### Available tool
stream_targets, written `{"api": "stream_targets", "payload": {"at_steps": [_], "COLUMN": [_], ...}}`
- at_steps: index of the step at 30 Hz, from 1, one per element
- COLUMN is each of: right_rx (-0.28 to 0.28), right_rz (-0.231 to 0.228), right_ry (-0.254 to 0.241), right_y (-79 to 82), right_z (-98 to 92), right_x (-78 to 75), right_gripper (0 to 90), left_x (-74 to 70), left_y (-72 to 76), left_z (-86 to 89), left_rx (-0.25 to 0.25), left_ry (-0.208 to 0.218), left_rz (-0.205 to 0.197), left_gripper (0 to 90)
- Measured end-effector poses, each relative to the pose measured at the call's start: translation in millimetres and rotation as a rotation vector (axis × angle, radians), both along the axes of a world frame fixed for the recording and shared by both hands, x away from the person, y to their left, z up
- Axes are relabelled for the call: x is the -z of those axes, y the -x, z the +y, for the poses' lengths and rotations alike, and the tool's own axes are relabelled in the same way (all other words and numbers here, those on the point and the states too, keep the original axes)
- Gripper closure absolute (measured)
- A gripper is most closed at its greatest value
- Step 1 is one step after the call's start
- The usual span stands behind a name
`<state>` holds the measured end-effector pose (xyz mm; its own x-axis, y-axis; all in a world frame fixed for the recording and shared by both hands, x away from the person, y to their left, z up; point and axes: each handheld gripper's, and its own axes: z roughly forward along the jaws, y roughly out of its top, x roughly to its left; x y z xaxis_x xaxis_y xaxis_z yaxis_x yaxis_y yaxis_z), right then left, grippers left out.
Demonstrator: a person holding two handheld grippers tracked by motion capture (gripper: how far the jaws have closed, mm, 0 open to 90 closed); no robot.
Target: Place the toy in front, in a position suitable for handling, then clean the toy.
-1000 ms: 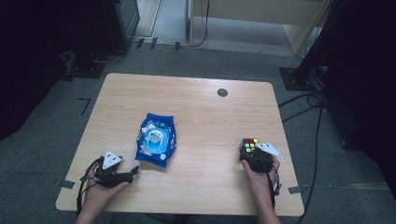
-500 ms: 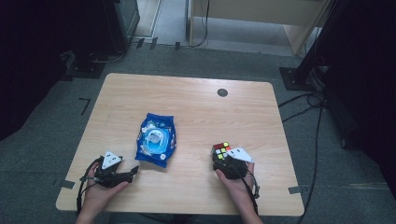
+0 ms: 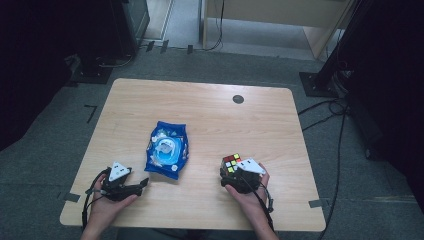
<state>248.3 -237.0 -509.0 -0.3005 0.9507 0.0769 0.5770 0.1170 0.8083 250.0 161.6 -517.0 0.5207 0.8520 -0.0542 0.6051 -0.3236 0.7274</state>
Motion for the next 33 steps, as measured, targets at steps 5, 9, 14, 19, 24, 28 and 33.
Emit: {"api": "stream_targets", "payload": {"at_steps": [5, 9, 14, 19, 24, 28, 33], "right_rx": [-0.014, -0.015, -0.036, -0.004, 0.035, 0.074, 0.139], "right_rz": [-0.062, -0.069, -0.091, -0.104, -0.103, -0.071, -0.010], "right_ry": [-0.030, -0.049, -0.070, -0.084, -0.085, -0.075, -0.044], "right_y": [6.4, 6.9, 10.4, 11.5, 9.8, 4.8, -3.1], "right_z": [-18.9, -36.6, -51.7, -71.5, -85.4, -93.1, -103.7], "right_x": [-16.7, -22.2, -29.9, -33.9, -33.5, -26.1, -10.7], "right_gripper": [10.1, 9.1, 9.1, 9.6, 10.2, 10.4, 13.0], "left_x": [-0.3, -1.9, -5.5, -11.5, -23.4, -35.8, -48.8], "left_y": [-0.8, -0.9, -2.3, -3.2, -1.3, -0.1, -1.3], "left_z": [2.1, 4.9, 11.0, 18.0, 20.4, 13.1, -2.8], "left_rx": [0.003, 0.003, -0.013, -0.058, -0.094, -0.102, -0.095], "left_ry": [0.021, 0.044, 0.085, 0.105, 0.169, 0.208, 0.244], "left_rz": [0.007, 0.011, 0.010, -0.012, -0.041, -0.086, -0.138], "left_gripper": [22.6, 23.2, 24.0, 25.9, 32.1, 35.2, 38.7]}}
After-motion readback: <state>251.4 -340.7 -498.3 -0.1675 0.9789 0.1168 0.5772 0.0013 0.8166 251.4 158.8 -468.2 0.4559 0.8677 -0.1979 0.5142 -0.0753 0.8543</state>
